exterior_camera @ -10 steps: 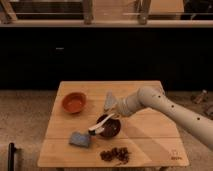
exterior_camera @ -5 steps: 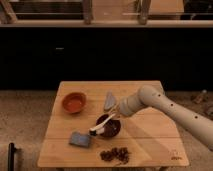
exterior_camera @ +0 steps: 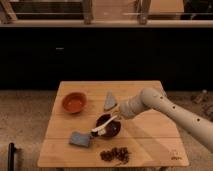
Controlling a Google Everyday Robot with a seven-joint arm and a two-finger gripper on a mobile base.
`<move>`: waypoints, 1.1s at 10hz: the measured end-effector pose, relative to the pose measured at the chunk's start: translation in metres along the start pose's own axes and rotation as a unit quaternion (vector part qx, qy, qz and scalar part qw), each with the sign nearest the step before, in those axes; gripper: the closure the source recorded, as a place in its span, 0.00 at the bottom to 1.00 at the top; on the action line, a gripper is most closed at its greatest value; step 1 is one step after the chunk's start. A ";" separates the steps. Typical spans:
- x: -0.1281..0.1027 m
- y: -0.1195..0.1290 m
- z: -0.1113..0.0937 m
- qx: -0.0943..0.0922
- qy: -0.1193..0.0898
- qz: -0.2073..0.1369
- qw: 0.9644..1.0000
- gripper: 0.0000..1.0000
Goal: Place brush in purple bowl
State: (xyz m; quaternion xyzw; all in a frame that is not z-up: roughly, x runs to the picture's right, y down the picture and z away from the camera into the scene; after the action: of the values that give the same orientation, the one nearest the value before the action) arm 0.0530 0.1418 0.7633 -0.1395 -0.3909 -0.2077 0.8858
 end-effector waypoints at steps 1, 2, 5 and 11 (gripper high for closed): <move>0.001 0.001 -0.001 0.003 0.001 0.001 1.000 0.20; 0.001 0.001 -0.001 0.006 0.002 0.002 1.000 0.20; 0.002 0.001 -0.003 0.010 0.005 0.002 1.000 0.20; 0.000 -0.009 -0.011 0.004 0.019 -0.011 1.000 0.20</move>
State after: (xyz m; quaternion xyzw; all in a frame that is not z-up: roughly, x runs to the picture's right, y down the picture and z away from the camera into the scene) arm 0.0561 0.1295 0.7571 -0.1278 -0.3762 -0.2185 0.8913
